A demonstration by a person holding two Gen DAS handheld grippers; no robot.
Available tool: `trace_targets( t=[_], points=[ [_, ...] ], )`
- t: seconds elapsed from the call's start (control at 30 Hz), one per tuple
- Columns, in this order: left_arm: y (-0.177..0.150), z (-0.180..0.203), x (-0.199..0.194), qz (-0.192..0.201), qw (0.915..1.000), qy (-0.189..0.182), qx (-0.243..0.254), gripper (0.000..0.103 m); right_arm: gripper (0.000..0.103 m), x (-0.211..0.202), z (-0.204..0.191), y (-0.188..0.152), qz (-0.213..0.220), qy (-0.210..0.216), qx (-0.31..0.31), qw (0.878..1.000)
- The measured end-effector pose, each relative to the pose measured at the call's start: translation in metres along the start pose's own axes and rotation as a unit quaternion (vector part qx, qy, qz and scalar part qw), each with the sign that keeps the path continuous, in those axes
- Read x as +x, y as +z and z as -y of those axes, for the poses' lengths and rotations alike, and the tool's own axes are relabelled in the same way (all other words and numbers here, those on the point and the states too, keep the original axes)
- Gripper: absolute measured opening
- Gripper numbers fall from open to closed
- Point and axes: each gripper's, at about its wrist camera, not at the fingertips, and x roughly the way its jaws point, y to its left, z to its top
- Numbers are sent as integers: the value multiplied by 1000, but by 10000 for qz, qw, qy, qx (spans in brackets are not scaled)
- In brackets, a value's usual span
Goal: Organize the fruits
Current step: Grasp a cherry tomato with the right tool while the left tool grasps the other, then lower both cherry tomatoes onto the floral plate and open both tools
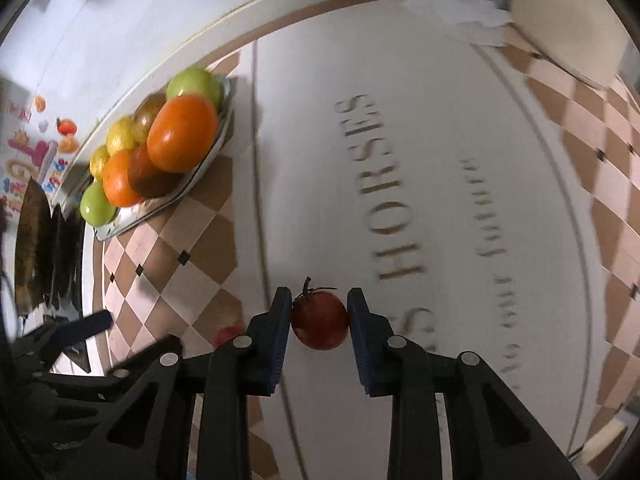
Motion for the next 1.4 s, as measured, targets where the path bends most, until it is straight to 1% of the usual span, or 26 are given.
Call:
trace_targets(
  t=[0.07,0.1,0.17,0.2,0.23,0.27,0.3,0.4,0.5,0.6,0.7,0.8,0.83,0.9,0.93,0.97,1.0,1.03,1.1,1.13,1.17,1.2,1.27,1.33,1.4],
  points=[
    [-1,14,7,-77,9998,-64,154,80,31,-6,8,-3,5,-38,96,9999],
    [-1,18,10,-99,9997,-87,210,75,31,-7,13,-4,-7,-54,141,9999],
    [-2,30,18,-158,9992,-112,357,55,31,-10,19,-5,-6,-85,194,9998],
    [-2,33,20,-166,9990,-111,396,51,31,-12,22,-6,-2,-100,214,9997],
    [-3,36,23,-164,9988,-97,457,40,31,-14,26,-7,0,-100,242,9997],
    [-4,39,25,-137,9986,-54,500,31,31,-16,29,-7,6,-93,264,9996],
    [-4,40,27,-116,9987,-34,505,29,31,-17,30,-8,17,-91,279,9996],
    [-7,40,26,-10,9987,-65,510,28,31,-21,30,-10,39,-56,305,9995],
    [-8,34,25,16,9991,-118,410,28,31,-23,26,-11,60,0,289,9996],
    [-10,16,11,98,9994,-265,203,28,31,-28,20,-8,109,90,240,9996],
    [-8,-15,-16,262,9984,-479,-153,28,31,-35,8,0,179,331,194,9991],
    [-9,-59,-52,517,9933,-763,-703,28,31,-39,-11,11,206,698,104,9973],
    [-1,-74,-62,571,9918,-798,-814,28,31,-38,-20,14,197,844,68,9962],
    [5,-106,-81,717,9857,-953,-1192,28,31,-33,-40,22,156,1109,-62,9937],
    [8,-125,-90,782,9809,-1044,-1441,28,31,-29,-53,26,115,1262,-133,9919],
    [15,-137,-96,810,9767,-1130,-1636,28,31,-25,-65,30,70,1424,-179,9896],
    [14,-148,-97,830,9718,-1222,-1837,28,31,-20,-77,34,22,1595,-224,9869],
    [21,-151,-92,827,9687,-1261,-1969,28,31,-13,-92,39,-19,1774,-283,9837],
    [32,-174,-84,733,9566,-1499,-2389,28,31,0,-117,46,-89,2024,-383,9785],
    [34,-179,-80,713,9525,-1552,-2520,28,31,9,-129,51,-135,2119,-441,9762],
    [38,-190,-73,667,9460,-1644,-2713,28,31,15,-139,53,-151,2148,-502,9753],
    [40,-196,-70,616,9432,-1690,-2792,28,31,22,-150,55,-166,2156,-620,9744],
    [44,-212,-58,489,9316,-1852,-3090,28,31,36,-166,59,-183,2069,-840,9746],
    [46,-222,-50,400,9249,-1920,-3257,28,31,49,-176,60,-189,1932,-1060,9752],
    [49,-227,-43,375,9205,-1949,-3367,28,31,56,-184,61,-139,1728,-1261,9768]
  ],
)
